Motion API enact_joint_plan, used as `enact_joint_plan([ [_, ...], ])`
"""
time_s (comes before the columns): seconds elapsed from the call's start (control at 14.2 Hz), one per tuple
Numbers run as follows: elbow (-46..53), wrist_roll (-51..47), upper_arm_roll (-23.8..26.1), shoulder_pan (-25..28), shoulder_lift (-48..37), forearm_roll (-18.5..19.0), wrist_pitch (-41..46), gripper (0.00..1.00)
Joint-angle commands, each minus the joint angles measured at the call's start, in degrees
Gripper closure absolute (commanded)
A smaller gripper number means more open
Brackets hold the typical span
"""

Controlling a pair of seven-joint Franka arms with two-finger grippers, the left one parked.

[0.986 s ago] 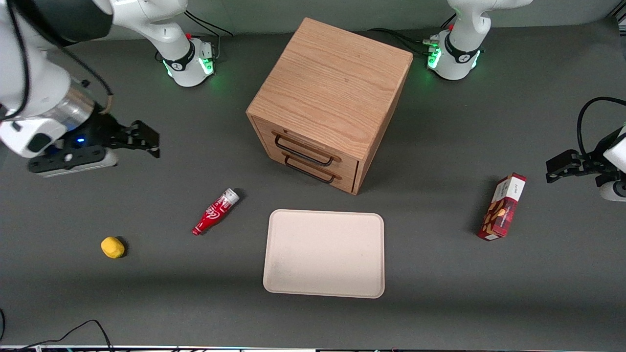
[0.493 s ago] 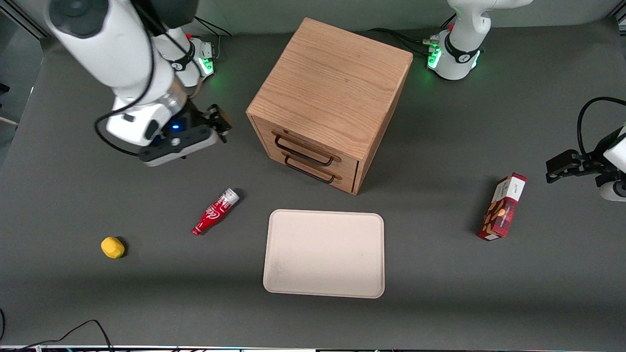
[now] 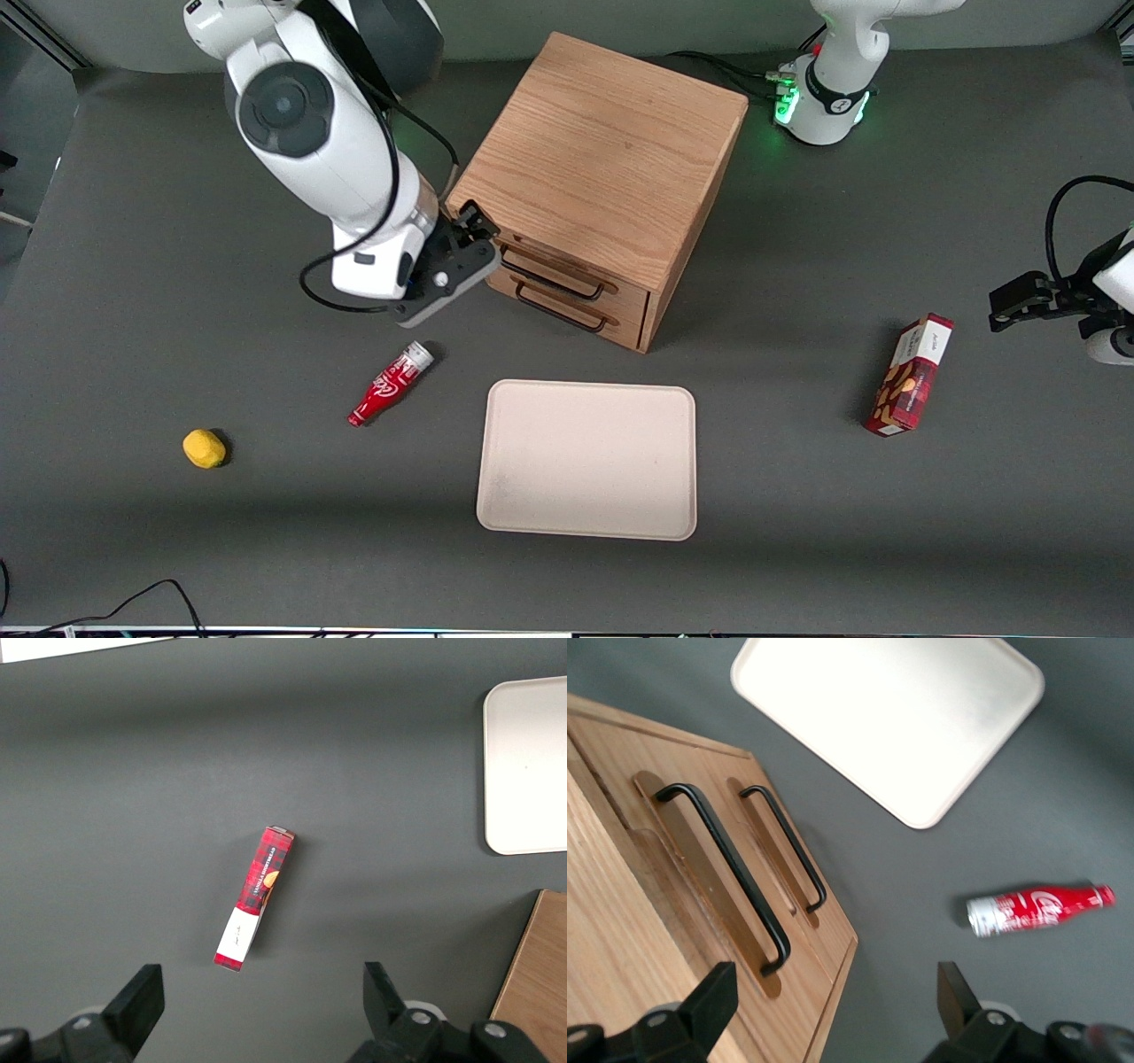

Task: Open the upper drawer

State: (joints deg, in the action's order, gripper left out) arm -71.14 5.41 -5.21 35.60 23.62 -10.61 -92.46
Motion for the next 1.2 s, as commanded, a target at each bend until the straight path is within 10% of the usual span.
enact_joint_plan([
  [0.0, 4.1, 7.0, -0.8, 0.3, 4.0, -3.7, 0.5, 0.00],
  [1.13, -5.0, 18.9, 2.5, 1.4, 6.5, -7.9, -11.6, 0.00],
])
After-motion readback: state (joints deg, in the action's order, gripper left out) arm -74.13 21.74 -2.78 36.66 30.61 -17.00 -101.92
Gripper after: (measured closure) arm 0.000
